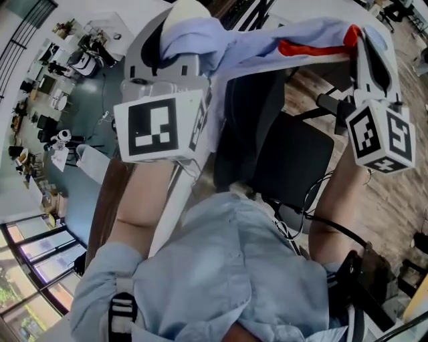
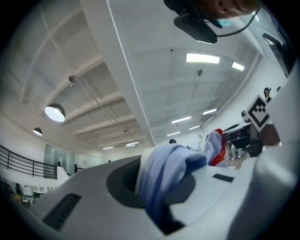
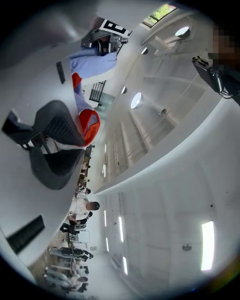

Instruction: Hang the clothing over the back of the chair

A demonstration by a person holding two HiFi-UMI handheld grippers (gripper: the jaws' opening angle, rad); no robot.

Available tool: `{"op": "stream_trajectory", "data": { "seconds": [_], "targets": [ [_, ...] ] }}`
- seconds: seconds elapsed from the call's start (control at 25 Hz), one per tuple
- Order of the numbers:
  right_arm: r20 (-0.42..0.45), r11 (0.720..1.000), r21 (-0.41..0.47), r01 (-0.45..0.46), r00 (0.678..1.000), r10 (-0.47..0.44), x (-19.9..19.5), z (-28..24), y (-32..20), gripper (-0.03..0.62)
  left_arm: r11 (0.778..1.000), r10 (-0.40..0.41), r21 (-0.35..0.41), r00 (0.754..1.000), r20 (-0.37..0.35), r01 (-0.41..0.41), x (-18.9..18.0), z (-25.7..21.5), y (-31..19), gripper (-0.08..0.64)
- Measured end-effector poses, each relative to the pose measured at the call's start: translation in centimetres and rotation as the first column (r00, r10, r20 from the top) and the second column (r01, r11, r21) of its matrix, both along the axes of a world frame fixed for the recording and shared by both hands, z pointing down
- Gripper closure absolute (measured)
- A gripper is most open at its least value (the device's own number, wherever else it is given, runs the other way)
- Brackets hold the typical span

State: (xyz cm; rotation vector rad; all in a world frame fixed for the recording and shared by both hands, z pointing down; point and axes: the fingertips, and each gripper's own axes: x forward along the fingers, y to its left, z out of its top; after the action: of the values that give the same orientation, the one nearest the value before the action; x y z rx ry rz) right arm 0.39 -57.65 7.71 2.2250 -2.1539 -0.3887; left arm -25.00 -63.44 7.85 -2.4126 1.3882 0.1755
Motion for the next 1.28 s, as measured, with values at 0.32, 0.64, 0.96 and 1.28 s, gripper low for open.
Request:
{"op": "stream_trajectory", "data": {
  "seconds": [0.32,0.64,0.96,1.28],
  "targets": [
    [0.072,0.989,-0.146,0.039,0.997,-0.028,-1.2,10.9,0.6,0.563,0.984,-0.047,-0.171,0.996,0.071,0.058,-1.5,8.5,0.7,0.532],
    [0.155,0.948,-0.275,0.16,0.981,-0.121,-6.2,21.1,1.0,0.56,0.956,-0.075,-0.278,0.993,0.088,0.097,-2.6,15.7,2.7,0.532],
    [0.198,0.924,-0.302,0.233,0.964,-0.178,-8.9,24.1,1.2,0.554,0.891,0.024,-0.454,0.998,0.065,0.008,-2.3,19.9,4.2,0.526],
    [0.237,0.902,-0.326,0.283,0.948,-0.211,-10.1,25.5,2.4,0.457,0.854,0.093,-0.517,0.994,0.06,-0.049,-1.3,22.2,6.8,0.328]
  ]
}}
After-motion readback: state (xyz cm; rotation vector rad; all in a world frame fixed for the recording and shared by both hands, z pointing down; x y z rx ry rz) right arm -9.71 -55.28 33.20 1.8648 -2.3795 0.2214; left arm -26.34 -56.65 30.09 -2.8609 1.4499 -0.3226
